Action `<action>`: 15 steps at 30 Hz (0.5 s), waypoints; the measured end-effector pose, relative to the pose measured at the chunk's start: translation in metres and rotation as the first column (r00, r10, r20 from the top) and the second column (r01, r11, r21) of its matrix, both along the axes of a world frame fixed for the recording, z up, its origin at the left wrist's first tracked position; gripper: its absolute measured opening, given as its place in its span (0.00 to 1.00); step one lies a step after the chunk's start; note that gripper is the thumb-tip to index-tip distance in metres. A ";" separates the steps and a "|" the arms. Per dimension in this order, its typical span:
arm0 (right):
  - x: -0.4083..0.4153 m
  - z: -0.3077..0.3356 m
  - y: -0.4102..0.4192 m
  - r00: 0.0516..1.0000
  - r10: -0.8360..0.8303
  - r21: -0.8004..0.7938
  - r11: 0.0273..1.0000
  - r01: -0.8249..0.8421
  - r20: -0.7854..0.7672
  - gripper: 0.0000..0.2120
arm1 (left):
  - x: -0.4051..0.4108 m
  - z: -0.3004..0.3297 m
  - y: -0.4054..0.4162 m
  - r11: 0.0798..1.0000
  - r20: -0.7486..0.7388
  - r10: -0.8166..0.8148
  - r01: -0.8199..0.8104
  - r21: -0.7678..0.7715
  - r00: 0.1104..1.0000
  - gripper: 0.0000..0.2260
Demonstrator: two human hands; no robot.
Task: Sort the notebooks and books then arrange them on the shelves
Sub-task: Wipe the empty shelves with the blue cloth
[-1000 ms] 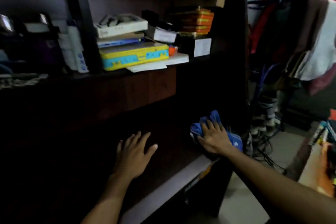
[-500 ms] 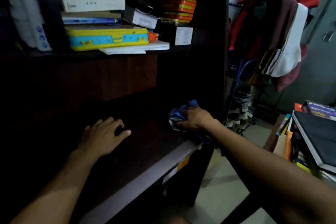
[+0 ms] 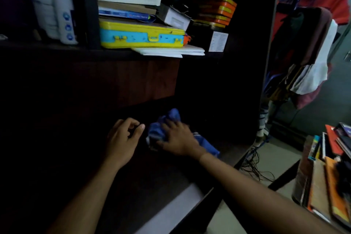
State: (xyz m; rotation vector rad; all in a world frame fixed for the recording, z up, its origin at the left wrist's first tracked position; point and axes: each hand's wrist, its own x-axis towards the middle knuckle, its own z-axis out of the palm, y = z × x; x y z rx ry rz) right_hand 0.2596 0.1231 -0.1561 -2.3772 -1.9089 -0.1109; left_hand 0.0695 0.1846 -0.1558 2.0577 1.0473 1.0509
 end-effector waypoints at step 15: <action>0.049 0.003 0.021 0.999 -0.026 0.028 0.999 0.027 -0.047 0.32 | -0.008 0.005 0.000 0.997 -0.071 0.076 -0.077 -0.009 0.995 0.10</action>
